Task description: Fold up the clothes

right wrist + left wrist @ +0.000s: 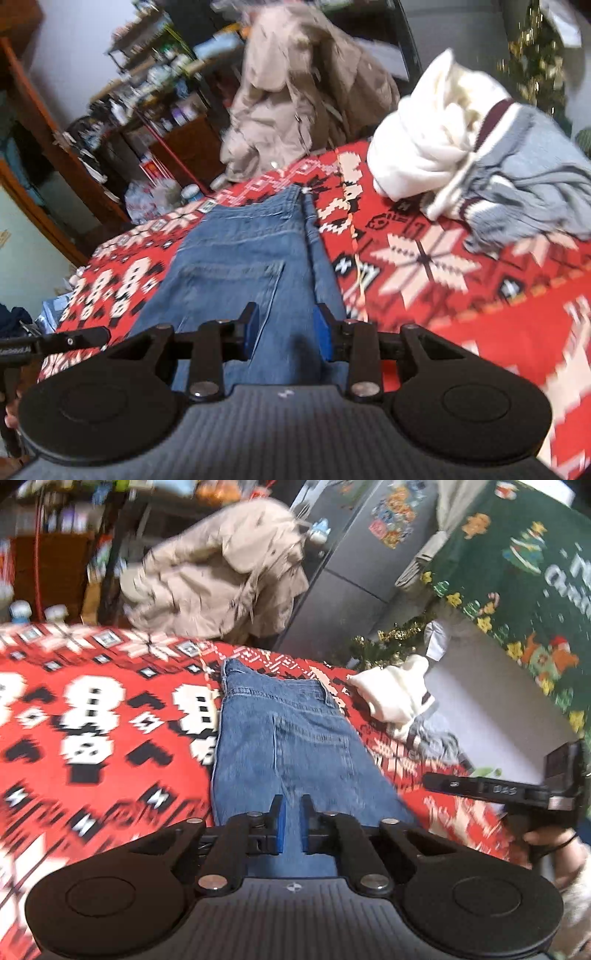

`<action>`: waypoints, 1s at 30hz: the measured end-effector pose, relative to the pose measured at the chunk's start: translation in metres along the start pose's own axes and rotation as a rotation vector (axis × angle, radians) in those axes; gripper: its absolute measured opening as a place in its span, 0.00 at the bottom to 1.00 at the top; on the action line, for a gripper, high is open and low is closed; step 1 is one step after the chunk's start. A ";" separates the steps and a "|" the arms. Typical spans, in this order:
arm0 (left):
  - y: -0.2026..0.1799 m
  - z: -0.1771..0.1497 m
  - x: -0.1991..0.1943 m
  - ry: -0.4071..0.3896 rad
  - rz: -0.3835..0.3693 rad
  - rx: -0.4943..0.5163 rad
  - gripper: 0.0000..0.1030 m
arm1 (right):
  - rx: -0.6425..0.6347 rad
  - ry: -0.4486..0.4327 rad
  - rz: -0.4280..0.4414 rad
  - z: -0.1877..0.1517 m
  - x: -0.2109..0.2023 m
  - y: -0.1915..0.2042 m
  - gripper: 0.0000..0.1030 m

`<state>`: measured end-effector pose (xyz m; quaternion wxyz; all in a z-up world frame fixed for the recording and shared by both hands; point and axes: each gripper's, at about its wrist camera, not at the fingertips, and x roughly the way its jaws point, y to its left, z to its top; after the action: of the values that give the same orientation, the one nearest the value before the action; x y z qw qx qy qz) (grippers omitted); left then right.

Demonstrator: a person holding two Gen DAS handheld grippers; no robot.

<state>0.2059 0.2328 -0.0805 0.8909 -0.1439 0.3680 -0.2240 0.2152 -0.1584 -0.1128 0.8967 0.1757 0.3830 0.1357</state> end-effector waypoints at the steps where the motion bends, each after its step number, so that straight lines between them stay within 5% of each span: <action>1: -0.005 -0.009 -0.010 -0.005 -0.010 -0.007 0.05 | -0.002 -0.013 0.007 -0.009 -0.012 0.001 0.32; 6: -0.032 -0.030 -0.051 0.005 0.006 -0.015 0.07 | -0.006 -0.068 0.032 -0.051 -0.073 0.008 0.31; 11: -0.034 -0.035 -0.064 0.010 0.084 -0.040 0.10 | 0.006 -0.017 -0.001 -0.052 -0.102 0.007 0.36; 26: 0.021 -0.043 -0.047 -0.001 0.115 -0.159 0.11 | 0.121 0.143 0.069 -0.062 -0.012 -0.028 0.34; 28: 0.030 -0.046 -0.049 -0.010 0.104 -0.196 0.11 | 0.134 0.157 0.091 -0.064 -0.004 -0.030 0.12; 30: 0.035 -0.047 -0.049 -0.009 0.098 -0.220 0.11 | 0.101 0.155 0.073 -0.066 0.000 -0.026 0.07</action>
<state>0.1515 0.2832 -0.0979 0.8812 -0.2235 0.3929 -0.1380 0.1696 -0.1679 -0.1660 0.8487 0.2235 0.4511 0.1620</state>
